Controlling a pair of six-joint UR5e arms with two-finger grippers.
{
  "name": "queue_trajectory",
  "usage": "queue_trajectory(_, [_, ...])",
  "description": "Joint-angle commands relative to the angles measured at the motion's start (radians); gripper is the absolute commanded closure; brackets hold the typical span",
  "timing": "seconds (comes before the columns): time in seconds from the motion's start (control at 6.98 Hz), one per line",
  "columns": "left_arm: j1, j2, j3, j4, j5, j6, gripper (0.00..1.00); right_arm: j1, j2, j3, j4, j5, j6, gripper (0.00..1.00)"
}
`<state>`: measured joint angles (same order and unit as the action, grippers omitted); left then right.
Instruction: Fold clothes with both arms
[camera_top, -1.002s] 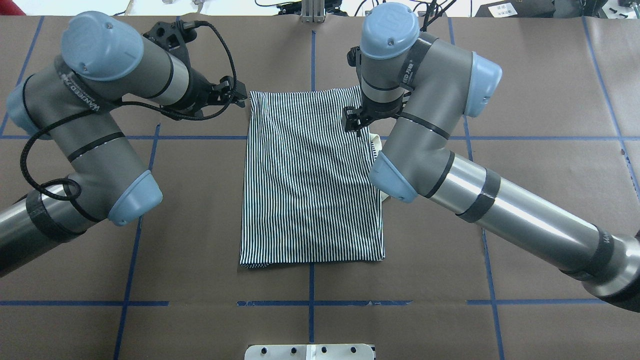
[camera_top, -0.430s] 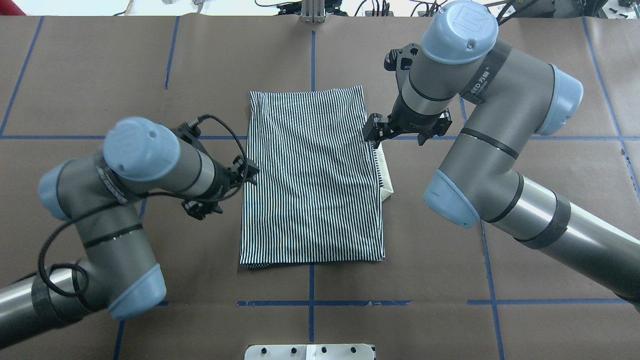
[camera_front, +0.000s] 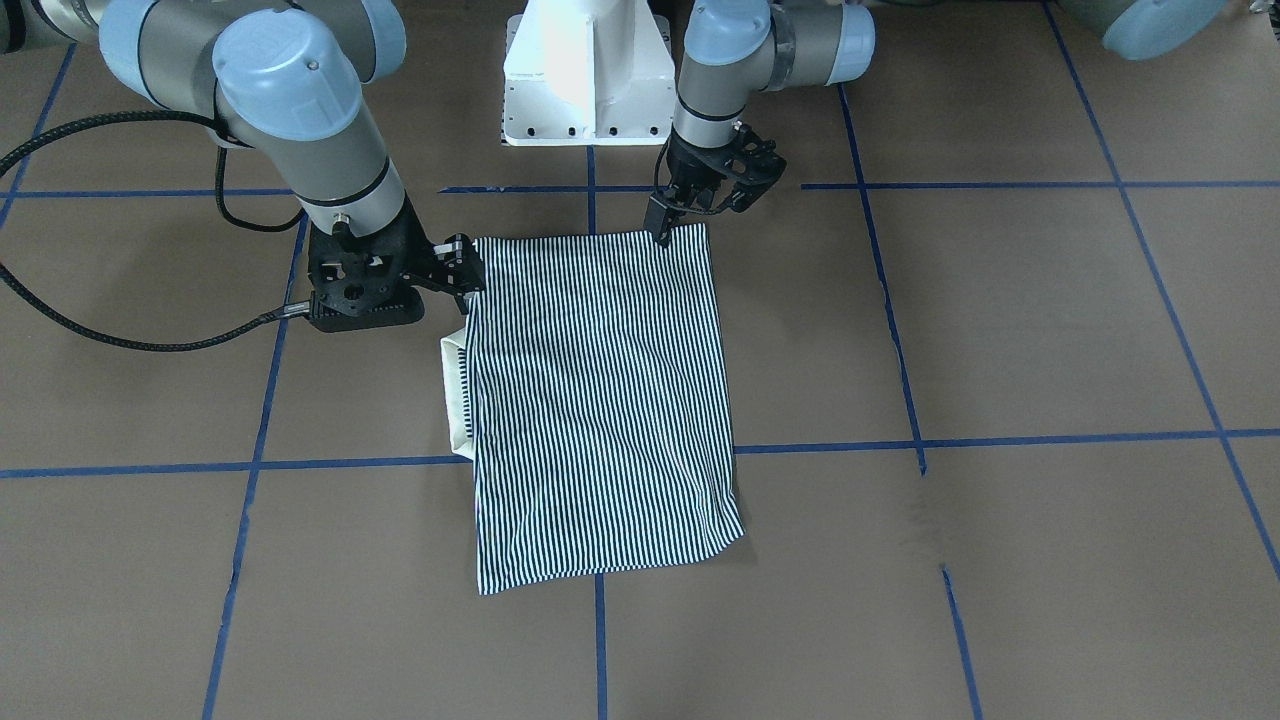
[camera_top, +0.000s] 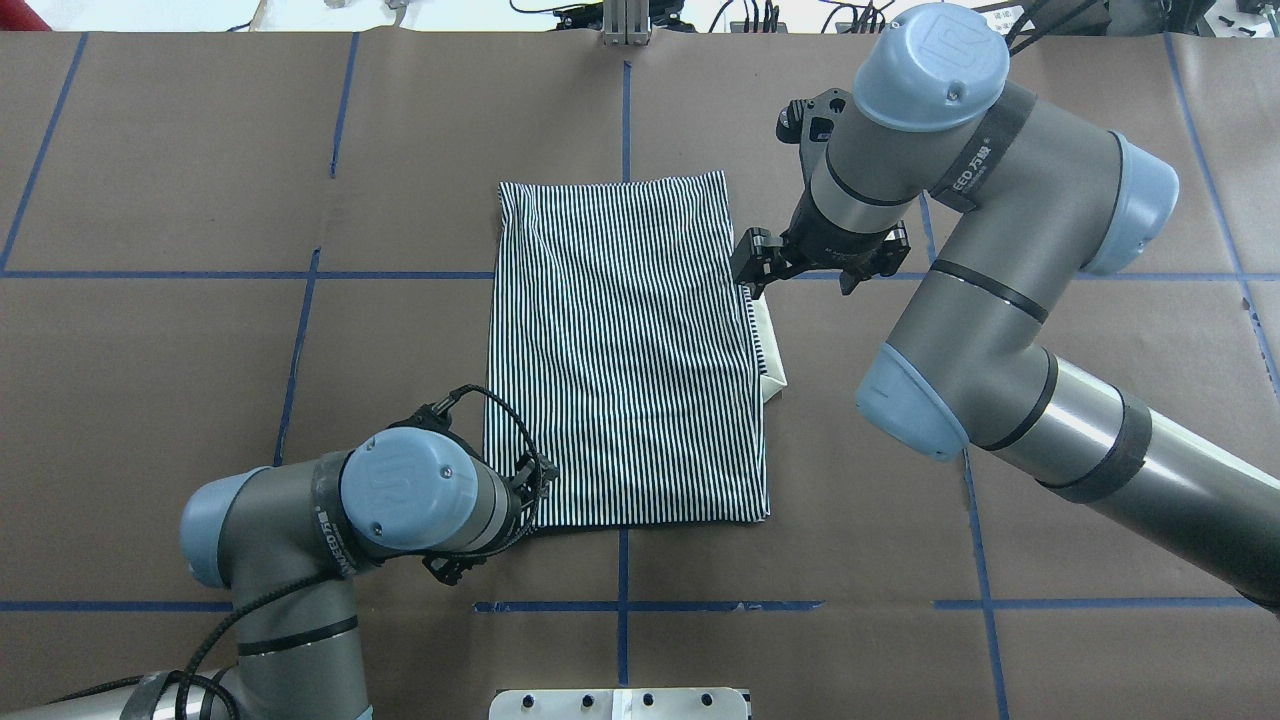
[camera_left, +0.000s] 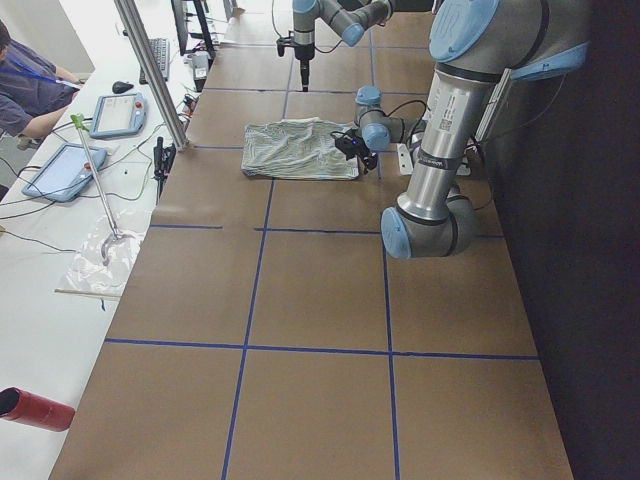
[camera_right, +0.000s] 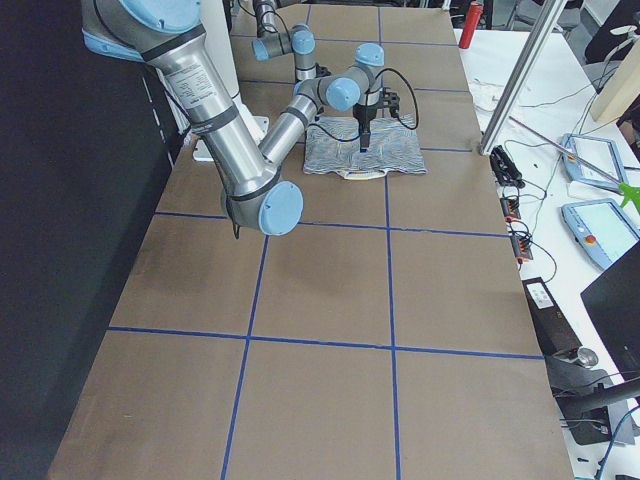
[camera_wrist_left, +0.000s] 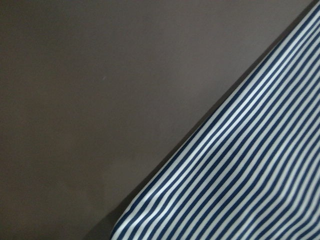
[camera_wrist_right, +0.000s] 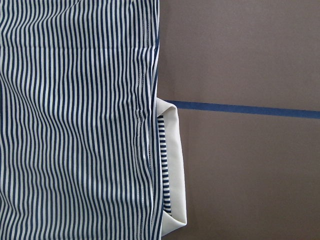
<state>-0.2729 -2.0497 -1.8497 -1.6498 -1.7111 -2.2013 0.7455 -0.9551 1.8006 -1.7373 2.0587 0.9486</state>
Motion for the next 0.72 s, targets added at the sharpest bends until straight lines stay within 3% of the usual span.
queue_trajectory(0.0, [0.021, -0.001, 0.006, 0.021, 0.028, -0.017, 0.03, 0.000, -0.002, 0.000, 0.001, -0.002, 0.002, 0.00])
queue_trajectory(0.57, [-0.014, 0.002, 0.003, 0.068, 0.030, 0.005, 0.04, 0.000, -0.002, -0.004, 0.001, -0.002, 0.002, 0.00])
